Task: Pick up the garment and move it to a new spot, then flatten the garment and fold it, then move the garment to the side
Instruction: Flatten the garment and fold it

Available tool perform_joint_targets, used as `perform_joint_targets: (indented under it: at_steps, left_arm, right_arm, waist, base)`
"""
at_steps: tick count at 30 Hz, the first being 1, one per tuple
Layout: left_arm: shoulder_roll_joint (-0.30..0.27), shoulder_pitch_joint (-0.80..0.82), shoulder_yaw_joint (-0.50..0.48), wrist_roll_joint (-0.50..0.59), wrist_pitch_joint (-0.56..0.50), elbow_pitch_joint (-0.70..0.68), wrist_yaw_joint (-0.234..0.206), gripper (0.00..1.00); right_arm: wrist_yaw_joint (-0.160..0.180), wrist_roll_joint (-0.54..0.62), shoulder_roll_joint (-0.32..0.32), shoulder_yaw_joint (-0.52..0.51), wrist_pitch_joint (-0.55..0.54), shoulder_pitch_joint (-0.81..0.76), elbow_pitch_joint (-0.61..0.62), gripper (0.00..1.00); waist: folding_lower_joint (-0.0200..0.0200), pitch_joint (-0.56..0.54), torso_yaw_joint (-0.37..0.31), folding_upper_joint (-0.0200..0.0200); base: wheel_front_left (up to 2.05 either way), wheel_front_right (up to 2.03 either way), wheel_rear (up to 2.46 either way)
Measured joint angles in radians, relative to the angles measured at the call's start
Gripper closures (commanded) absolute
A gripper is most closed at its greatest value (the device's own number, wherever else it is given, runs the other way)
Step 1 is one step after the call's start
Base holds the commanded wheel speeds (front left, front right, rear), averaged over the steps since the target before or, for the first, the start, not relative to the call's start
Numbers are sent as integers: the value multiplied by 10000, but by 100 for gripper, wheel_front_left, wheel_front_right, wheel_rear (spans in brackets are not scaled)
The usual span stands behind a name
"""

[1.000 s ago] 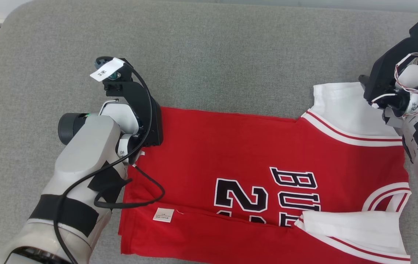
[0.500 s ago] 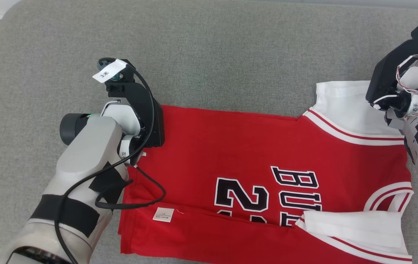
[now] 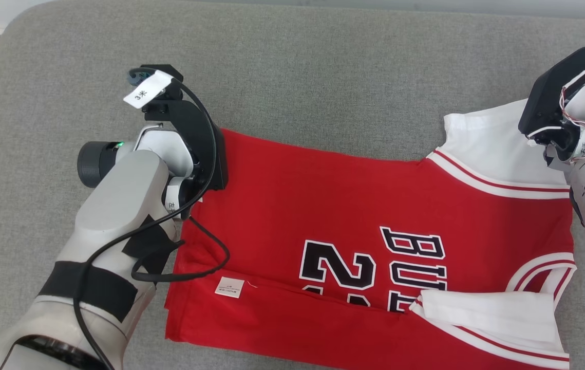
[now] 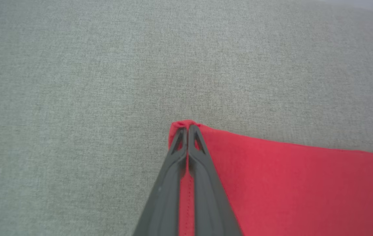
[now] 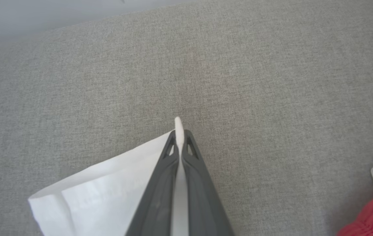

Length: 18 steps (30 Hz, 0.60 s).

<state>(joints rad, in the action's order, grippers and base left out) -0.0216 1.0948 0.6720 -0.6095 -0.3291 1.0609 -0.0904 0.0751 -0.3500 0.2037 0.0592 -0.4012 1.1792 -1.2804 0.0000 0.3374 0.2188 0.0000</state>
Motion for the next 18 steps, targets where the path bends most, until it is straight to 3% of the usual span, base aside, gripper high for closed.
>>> perform_joint_targets:
  at_steps: [6, 12, 18]
  left_arm:
    - [12, 9, 0, 0, 151, 199, -61, 100]
    - [13, -165, 224, -2, 587, 58, 42, 100]
    - [-15, -1122, 454, 4, 1331, -61, 518, 100]
  right_arm:
    - [-4, 12, -4, 35, 244, 1, 17, 100]
    - [-849, 12, -31, 171, 660, -158, 180, 100]
    - [-1770, 121, 12, 481, 1377, -1254, 320, 100]
  waist:
    - [0, -38, -17, 0]
    - [0, -148, -25, 0]
    - [0, -436, -8, 0]
  base:
    - [0, 0, 0]
    - [0, 0, 0]
    - [0, 0, 0]
